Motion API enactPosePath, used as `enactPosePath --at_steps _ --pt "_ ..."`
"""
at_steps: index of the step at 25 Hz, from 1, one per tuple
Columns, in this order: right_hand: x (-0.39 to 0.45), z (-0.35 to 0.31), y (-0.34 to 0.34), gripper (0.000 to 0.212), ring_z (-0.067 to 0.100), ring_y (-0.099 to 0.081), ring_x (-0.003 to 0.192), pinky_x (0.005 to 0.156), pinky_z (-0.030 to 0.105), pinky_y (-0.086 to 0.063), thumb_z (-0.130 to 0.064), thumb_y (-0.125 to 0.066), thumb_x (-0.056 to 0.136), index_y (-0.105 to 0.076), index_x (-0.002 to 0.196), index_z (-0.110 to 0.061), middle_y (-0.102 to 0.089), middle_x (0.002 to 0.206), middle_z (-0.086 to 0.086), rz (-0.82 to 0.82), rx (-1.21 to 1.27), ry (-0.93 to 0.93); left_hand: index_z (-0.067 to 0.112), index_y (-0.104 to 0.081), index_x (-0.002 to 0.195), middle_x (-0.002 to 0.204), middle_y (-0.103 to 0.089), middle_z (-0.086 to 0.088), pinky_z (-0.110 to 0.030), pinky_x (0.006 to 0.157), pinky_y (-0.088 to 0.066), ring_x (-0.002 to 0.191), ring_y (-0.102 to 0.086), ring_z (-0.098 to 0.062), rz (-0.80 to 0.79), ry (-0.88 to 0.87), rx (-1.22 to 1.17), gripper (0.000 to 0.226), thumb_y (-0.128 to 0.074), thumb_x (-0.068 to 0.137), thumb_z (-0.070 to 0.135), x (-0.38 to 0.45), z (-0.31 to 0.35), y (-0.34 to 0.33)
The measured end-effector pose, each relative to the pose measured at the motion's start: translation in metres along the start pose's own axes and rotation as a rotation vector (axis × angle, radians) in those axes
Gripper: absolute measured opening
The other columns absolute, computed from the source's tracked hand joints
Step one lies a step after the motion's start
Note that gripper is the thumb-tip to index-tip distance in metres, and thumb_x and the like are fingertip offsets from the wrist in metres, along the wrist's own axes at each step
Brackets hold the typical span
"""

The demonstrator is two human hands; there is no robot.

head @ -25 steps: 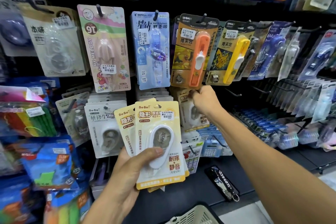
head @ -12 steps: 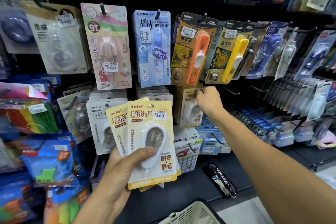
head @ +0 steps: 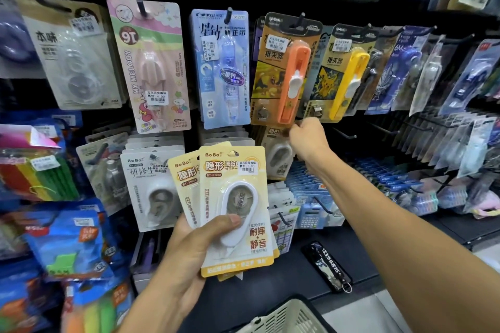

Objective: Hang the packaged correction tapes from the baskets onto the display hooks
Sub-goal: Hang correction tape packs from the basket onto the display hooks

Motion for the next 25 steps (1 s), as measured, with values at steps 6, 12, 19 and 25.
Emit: enactPosePath --at_steps 6,12,19,25 --pt "-0.007 0.006 -0.006 0.044 0.02 -0.037 0.043 0.05 0.027 -0.031 -0.014 -0.047 0.103 -0.037 0.06 -0.013 -0.039 0.052 0.003 -0.05 0.003 0.042 0.029 -0.08 0.093 0.108 -0.078 -0.012 -0.042 0.06 -0.062 0.092 -0.077 -0.037 0.002 0.01 0.006 0.051 -0.089 0.044 0.018 -0.002 0.0 0.004" --pt "-0.012 0.012 -0.019 0.03 0.029 -0.054 0.068 0.061 0.039 -0.043 -0.015 -0.047 0.1 -0.063 0.081 0.003 -0.066 0.083 0.022 -0.049 -0.028 0.007 0.029 -0.08 0.091 0.107 -0.078 -0.013 -0.039 0.051 -0.06 0.09 -0.077 -0.038 0.012 0.003 0.018 0.047 -0.088 0.046 0.017 -0.004 -0.001 0.009" --pt "-0.078 0.014 0.007 0.044 0.009 -0.06 0.082 0.073 0.033 -0.044 -0.06 -0.042 0.096 -0.062 0.1 -0.021 -0.065 0.09 -0.008 -0.031 0.026 0.079 0.031 -0.079 0.097 0.108 -0.079 -0.01 -0.043 0.061 -0.063 0.092 -0.078 -0.034 0.04 -0.056 0.038 0.053 -0.092 0.046 0.022 -0.003 0.004 0.017" --pt "-0.184 0.034 -0.03 0.042 0.024 -0.074 0.104 0.081 0.031 -0.061 -0.048 -0.082 0.079 -0.072 0.113 -0.025 -0.077 0.113 0.004 -0.494 0.624 0.054 0.031 -0.075 0.111 0.114 -0.078 -0.001 -0.037 0.08 -0.063 0.102 -0.076 -0.021 0.081 -0.081 0.05 0.054 -0.092 0.06 0.034 0.004 0.001 0.009"
Point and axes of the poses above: each hand's wrist, its own x-axis towards the middle knuckle, its own y-axis out of the back of the hand, z = x × y, the point moved 6 cm from there along x, towards the middle knuckle
